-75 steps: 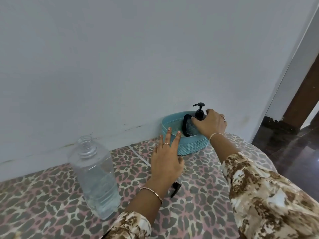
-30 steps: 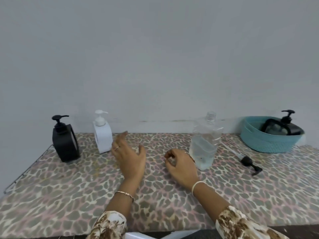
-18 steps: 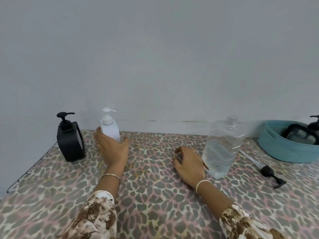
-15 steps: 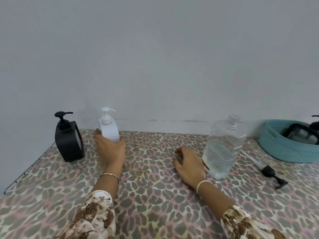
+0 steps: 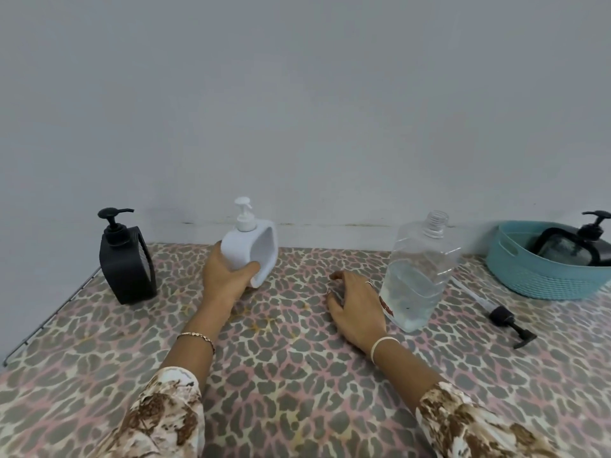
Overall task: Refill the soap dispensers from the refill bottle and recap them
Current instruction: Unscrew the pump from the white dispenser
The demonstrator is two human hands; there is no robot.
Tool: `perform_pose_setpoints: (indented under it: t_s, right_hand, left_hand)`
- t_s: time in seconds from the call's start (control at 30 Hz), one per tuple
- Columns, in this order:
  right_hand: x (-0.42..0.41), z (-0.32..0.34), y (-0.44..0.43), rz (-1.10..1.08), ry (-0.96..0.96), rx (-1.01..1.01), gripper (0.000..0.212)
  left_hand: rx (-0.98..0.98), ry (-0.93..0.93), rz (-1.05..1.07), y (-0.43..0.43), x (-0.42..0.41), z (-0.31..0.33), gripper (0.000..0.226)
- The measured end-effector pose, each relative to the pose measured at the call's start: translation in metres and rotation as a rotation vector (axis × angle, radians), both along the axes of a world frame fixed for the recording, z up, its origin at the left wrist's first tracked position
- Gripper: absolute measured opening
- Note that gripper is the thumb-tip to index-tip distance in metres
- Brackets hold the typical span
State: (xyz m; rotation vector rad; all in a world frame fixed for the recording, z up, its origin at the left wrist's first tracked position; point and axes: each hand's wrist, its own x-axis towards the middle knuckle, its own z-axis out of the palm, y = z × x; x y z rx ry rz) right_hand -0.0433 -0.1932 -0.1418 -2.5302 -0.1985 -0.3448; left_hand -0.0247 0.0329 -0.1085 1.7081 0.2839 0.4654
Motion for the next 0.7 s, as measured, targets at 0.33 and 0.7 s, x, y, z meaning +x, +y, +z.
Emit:
perform_pose_setpoints:
  t_s: [0.33,0.7]
  right_hand:
    - [-0.015,0.028,0.005,0.067,-0.131,0.522,0.071]
    - [-0.020,0.052,0.000,-0.004,-0.199,0.582,0.025]
  left_hand:
    - [-0.194,0.107,-0.669,-0.048,-0.013,-0.003,0.068]
    - [-0.222,0.131,-0.813,-0.059,-0.017,-0.015,0.068]
